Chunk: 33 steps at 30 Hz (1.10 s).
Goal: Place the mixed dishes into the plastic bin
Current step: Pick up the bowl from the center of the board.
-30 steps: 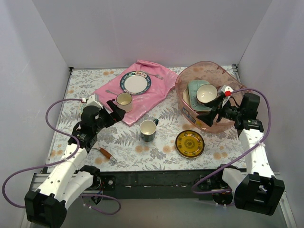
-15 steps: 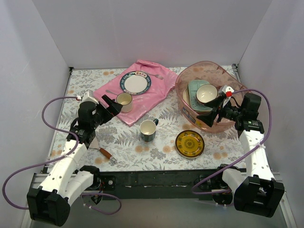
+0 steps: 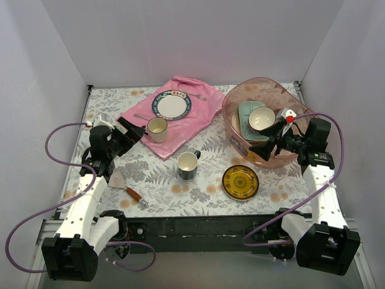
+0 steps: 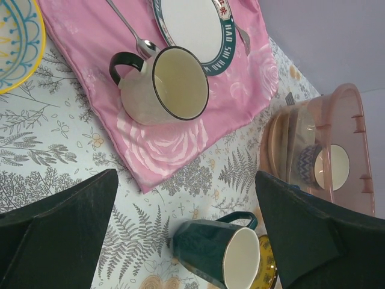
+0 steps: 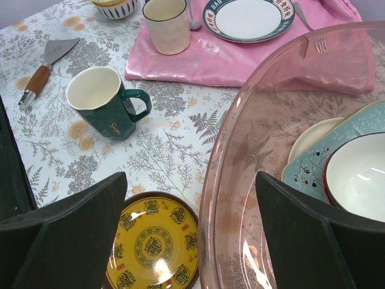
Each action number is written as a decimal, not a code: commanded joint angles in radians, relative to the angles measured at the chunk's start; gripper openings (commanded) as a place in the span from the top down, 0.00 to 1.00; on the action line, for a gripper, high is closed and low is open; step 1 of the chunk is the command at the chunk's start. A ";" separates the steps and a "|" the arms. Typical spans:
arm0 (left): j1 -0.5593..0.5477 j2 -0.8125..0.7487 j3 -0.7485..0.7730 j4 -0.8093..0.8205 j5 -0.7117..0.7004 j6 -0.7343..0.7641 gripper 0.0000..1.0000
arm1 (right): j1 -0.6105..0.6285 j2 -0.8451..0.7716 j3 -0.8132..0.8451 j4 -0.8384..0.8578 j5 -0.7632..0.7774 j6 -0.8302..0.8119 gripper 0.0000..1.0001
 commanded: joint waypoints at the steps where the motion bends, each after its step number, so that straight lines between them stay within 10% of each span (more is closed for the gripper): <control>1: 0.052 0.000 0.021 0.023 0.076 0.000 0.02 | -0.002 -0.010 0.023 0.012 -0.018 -0.008 0.05; 33: 0.232 0.262 0.097 -0.060 -0.163 -0.074 0.04 | -0.001 -0.011 0.023 0.008 -0.008 -0.016 0.05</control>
